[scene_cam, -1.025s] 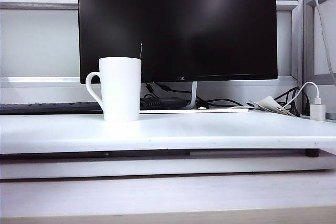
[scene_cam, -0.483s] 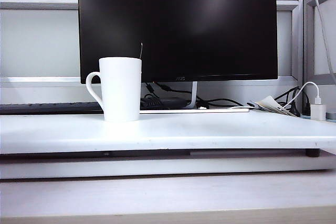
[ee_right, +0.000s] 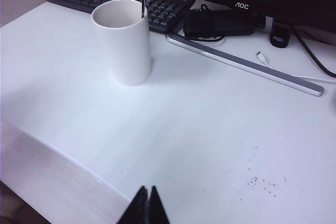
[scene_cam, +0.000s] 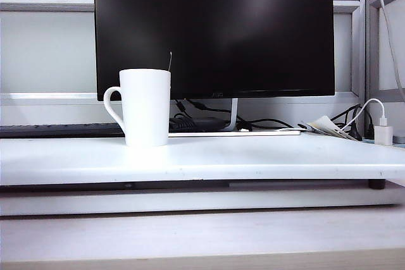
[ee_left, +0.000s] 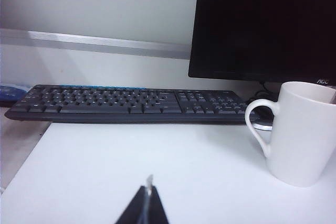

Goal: Pick up a spoon and stir the liquid in the cup.

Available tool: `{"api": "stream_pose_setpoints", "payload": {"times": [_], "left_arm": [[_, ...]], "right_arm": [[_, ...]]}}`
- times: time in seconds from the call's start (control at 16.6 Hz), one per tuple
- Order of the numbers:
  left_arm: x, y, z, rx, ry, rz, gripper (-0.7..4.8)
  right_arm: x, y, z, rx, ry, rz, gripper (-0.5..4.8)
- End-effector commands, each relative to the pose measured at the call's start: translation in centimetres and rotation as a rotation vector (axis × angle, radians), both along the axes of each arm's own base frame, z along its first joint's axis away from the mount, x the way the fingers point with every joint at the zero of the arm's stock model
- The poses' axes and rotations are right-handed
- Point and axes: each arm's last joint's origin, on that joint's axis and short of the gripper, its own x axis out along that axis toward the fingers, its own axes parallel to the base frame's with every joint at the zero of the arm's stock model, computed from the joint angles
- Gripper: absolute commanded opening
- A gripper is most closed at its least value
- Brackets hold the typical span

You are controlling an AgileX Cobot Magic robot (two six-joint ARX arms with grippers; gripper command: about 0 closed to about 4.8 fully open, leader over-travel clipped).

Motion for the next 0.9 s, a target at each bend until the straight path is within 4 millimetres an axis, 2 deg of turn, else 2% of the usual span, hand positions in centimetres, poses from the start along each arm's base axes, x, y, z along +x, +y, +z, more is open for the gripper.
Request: {"api": "stream_pose_setpoints", "payload": {"times": [0.06,0.18,0.36,0.48,0.54,0.66,0.78,0.9], "left_arm": [[0.0,0.0,0.1,0.008,-0.007,-0.003,-0.04],[0.0,0.0,0.1,0.008,-0.006,-0.002,-0.04],[0.0,0.0,0.0,0.008,-0.002,-0.004,-0.04],[0.0,0.0,0.0,0.008,-0.002,-0.001,-0.04],[0.0,0.0,0.0,0.008,-0.002,-0.002,-0.04],[0.0,0.0,0.0,0.008,-0.001,-0.003,-0.04],[0.0,0.0,0.0,0.008,-0.001,-0.002,-0.04],[0.0,0.0,0.0,0.008,-0.001,-0.002,-0.04]], "right_arm": [[-0.1,-0.4,0.2,-0.21,-0.154,0.001,-0.06],[-0.9,-2.7,0.5,-0.225,-0.23,-0.18,-0.06],[-2.7,-5.8,0.2,-0.062,-0.358,-0.343,-0.05],[-4.3,-7.1,-0.5,0.021,-0.46,-0.43,-0.06],[-5.2,-7.6,-1.3,0.048,-0.541,-0.432,-0.05],[-5.6,-8.1,-3.0,0.051,-0.639,-0.477,-0.05],[-5.3,-8.5,-5.2,0.072,-0.674,-0.488,-0.05],[-4.5,-8.8,-7.2,0.096,-0.63,-0.526,-0.06]]}}
